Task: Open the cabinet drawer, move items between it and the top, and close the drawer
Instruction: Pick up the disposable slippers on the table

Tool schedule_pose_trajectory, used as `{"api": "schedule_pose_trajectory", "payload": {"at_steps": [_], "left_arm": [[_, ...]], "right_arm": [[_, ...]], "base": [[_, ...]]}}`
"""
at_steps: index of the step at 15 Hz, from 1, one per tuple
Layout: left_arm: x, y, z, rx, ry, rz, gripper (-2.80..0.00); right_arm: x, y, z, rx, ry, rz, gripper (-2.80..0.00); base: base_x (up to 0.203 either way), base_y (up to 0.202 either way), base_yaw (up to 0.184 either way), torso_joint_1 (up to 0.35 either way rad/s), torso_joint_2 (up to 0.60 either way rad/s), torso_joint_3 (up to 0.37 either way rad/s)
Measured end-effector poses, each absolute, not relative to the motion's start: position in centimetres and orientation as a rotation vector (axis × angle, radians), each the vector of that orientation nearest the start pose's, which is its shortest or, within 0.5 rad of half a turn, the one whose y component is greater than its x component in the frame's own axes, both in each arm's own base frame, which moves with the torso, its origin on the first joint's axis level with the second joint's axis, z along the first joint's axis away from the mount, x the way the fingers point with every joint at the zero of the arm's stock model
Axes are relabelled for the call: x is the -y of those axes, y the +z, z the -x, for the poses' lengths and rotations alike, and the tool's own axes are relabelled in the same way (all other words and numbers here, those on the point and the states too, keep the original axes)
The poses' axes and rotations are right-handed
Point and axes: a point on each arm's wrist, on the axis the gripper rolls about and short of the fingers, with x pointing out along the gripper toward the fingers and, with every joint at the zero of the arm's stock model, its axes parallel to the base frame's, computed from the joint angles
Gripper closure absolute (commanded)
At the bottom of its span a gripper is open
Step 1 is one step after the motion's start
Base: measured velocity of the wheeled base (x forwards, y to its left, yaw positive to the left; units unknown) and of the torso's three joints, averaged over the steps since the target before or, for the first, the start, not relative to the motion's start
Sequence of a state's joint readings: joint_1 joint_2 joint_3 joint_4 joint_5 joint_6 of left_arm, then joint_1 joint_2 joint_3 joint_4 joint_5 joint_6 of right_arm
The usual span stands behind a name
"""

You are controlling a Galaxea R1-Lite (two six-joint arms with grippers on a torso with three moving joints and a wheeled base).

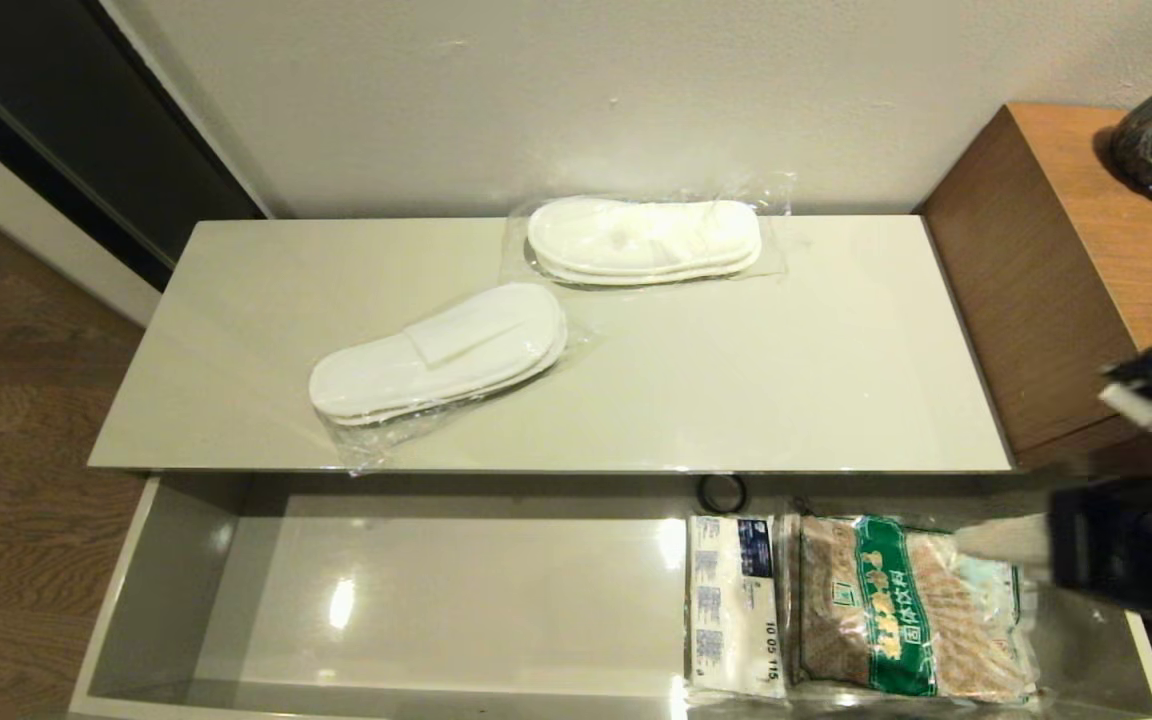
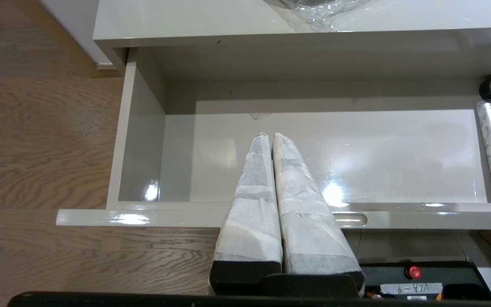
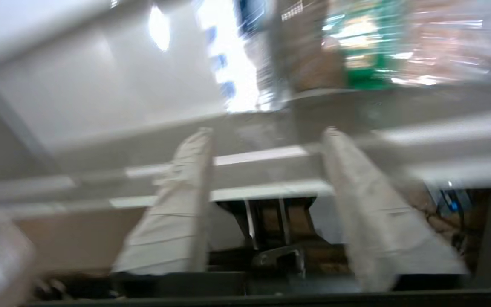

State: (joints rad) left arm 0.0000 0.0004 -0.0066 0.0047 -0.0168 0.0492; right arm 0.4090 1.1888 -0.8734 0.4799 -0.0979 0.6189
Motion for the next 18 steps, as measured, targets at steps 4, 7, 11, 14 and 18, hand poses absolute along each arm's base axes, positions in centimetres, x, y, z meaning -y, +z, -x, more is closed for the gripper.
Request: {"api": "schedule_pose_trajectory", "payload": {"at_steps": [4,7,11,14,18], "left_arm": [[0.0,7.7,2.3,0.002,-0.016,-0.049,0.00],[0.0,7.7,2.3,0.001,-0.017,-0.044,0.00],[0.0,7.7,2.4,-0.006,-0.020,-0.046,0.00],[0.0,7.7,2.4,-0.004,-0.020,-0.047,0.00],[0.0,7.7,2.4,-0.003,-0.019,-0.046,0.00]], "right_arm": [[-0.5,27.5,-4.0,-0.735,-0.153,-0.489,0.00],[0.2,27.8,0.8,-0.740,-0.177,-0.519,0.00],[0.4,27.3,3.4,-0.676,-0.113,-0.481,0.00],[0.5,26.8,5.2,-0.672,-0.063,-0.423,0.00],[-0.4,25.3,7.2,-0.674,-0.009,-0.346,0.00]], "base": [[0.000,0.000,0.000,0.000,0.00,0.000],[0.000,0.000,0.000,0.000,0.00,0.000],[0.000,0.000,0.000,0.000,0.00,0.000],[0.000,0.000,0.000,0.000,0.00,0.000],[0.000,0.000,0.000,0.000,0.00,0.000]]}}
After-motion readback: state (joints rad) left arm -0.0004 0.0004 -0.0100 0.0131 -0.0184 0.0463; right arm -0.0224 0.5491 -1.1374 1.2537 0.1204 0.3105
